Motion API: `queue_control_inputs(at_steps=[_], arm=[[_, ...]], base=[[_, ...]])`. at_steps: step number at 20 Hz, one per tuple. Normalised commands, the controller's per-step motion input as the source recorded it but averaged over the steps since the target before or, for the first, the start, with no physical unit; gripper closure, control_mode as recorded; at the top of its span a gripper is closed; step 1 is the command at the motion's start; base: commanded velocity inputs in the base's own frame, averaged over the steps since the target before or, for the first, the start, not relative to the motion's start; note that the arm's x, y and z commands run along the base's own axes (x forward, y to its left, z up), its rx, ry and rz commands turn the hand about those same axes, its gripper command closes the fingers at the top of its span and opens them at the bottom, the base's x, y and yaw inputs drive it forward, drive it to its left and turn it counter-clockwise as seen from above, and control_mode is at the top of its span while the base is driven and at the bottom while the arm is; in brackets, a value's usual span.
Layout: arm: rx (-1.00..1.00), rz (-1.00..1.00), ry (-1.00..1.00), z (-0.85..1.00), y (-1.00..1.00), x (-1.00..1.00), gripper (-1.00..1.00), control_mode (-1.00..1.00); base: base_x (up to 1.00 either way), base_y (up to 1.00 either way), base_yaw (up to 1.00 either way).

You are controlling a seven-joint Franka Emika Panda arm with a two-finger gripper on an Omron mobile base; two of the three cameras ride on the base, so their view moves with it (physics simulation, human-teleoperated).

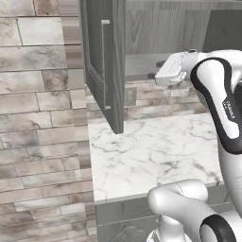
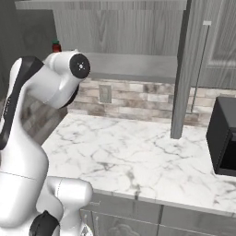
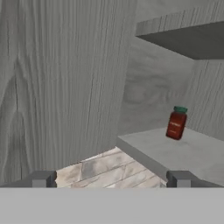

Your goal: Collect the paprika, mayonnaise, and shaker from the cabinet and place them next to the stove.

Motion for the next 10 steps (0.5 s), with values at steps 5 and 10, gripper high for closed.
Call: queue_control_inputs(at_steps=[5,10], arm=[[0.03,0.0,0.06,0.0,0.0,0.28,-1.0,-1.0],[0.03,0.0,0.04,-0.03,-0.03,0.12,-1.0,-1.0]], base=[[0.0,0.0,0.0],[0.0,0.0,0.0]])
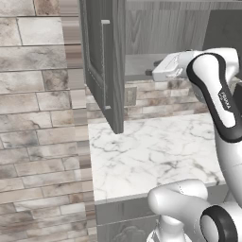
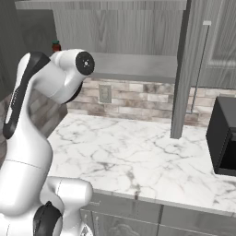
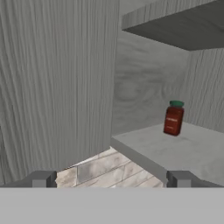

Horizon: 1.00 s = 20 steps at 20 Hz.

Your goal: Collect the paprika, mayonnaise, and shaker from the cabinet and place them next to the stove.

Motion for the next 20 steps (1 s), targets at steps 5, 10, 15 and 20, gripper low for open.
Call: queue_control_inputs(at_steps=[5,10,15,20], arm=[[0.0,0.0,0.0,-0.01,0.0,0.27,-1.0,-1.0],[0.0,0.0,0.0,0.0,0.0,0.4,-1.0,-1.0],[0.03,0.0,0.02,0.0,-0.02,0.4,-1.0,-1.0],[0.12,0.0,0.15,0.08,-0.18,0.55,-1.0,-1.0]], base=[[0.0,0.0,0.0],[0.0,0.0,0.0],[0.0,0.0,0.0],[0.0,0.0,0.0]])
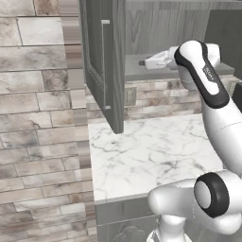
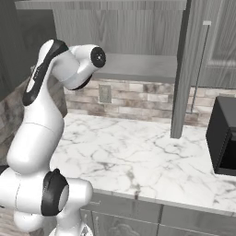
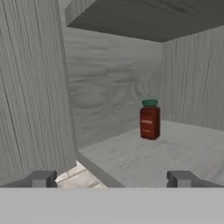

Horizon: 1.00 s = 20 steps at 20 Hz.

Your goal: Collect the paprika, mayonnaise, and shaker from the cabinet and place them next to the stove.

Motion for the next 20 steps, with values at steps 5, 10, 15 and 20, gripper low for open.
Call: queue_control_inputs(at_steps=[5,10,15,20], arm=[[0.0,0.0,0.04,-0.01,0.0,0.17,-1.0,-1.0],[-0.04,0.0,0.1,0.01,0.0,0.44,-1.0,-1.0],[-0.08,0.0,0.11,0.03,0.01,0.54,-1.0,-1.0],[-0.09,0.0,0.08,0.13,0.14,0.4,-1.0,-1.0]], base=[[0.0,0.0,0.0],[0.0,0.0,0.0],[0.0,0.0,0.0],[0.0,0.0,0.0]])
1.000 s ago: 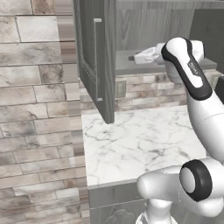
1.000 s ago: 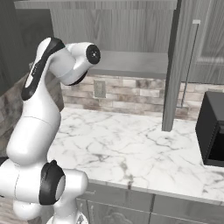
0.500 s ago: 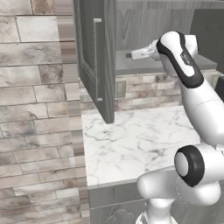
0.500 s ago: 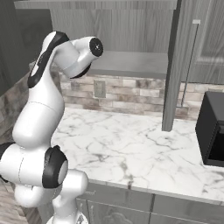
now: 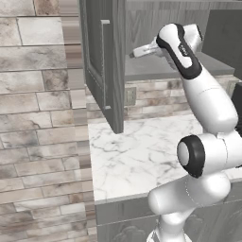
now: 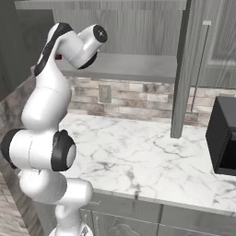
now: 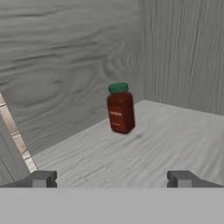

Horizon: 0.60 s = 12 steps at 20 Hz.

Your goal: Collect the paprika, mayonnaise, and shaker from the cabinet and place them next to the stove.

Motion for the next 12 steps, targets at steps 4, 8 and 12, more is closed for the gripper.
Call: queue_control_inputs(at_steps=[4,8,12], arm=[[-0.11,-0.01,0.02,0.09,0.27,0.25,-1.0,-1.0],[-0.09,-0.04,0.02,0.0,0.33,0.22,-1.0,-1.0],[-0.04,-0.02,0.02,0.0,0.21,0.19,-1.0,-1.0]], base=[[0.0,0.0,0.0],[0.0,0.0,0.0],[0.0,0.0,0.0]])
